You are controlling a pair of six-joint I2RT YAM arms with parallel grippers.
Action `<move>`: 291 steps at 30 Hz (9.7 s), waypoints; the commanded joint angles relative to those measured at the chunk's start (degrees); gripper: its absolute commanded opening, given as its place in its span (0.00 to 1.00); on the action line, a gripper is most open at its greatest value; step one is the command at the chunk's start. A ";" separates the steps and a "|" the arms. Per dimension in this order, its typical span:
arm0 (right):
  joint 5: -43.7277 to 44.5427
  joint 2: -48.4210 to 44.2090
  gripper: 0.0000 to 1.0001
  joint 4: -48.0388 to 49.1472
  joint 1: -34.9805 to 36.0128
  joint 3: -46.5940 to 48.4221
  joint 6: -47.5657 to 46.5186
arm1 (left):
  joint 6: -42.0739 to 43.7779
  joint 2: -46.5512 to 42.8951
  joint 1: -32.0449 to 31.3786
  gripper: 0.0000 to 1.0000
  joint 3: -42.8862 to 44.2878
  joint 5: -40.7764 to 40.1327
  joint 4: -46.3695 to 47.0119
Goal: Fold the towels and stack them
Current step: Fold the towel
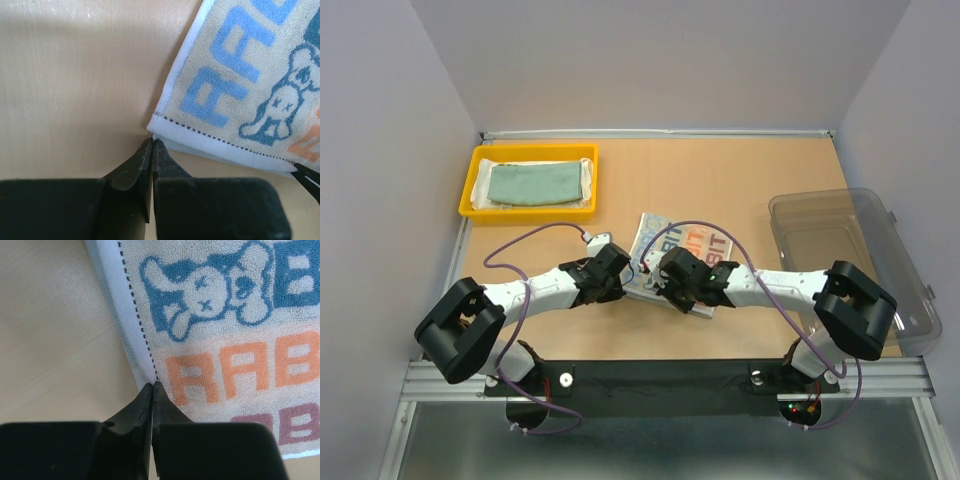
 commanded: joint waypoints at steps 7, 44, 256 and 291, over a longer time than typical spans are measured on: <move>-1.46 -3.89 0.01 -2.60 0.64 0.57 0.56 | 0.68 1.46 -0.27 0.11 0.13 -2.14 -3.82; 15.58 -13.91 0.56 -4.71 -6.21 2.51 17.16 | 0.15 -11.38 -0.10 0.53 1.89 -2.32 -6.03; -15.26 22.11 0.47 -10.34 -37.95 24.12 -12.63 | 43.75 -1.79 19.76 0.94 16.83 8.49 0.75; -10.17 30.56 0.01 -12.09 -36.72 34.85 -26.95 | 53.85 30.18 19.94 0.70 41.96 21.59 -3.73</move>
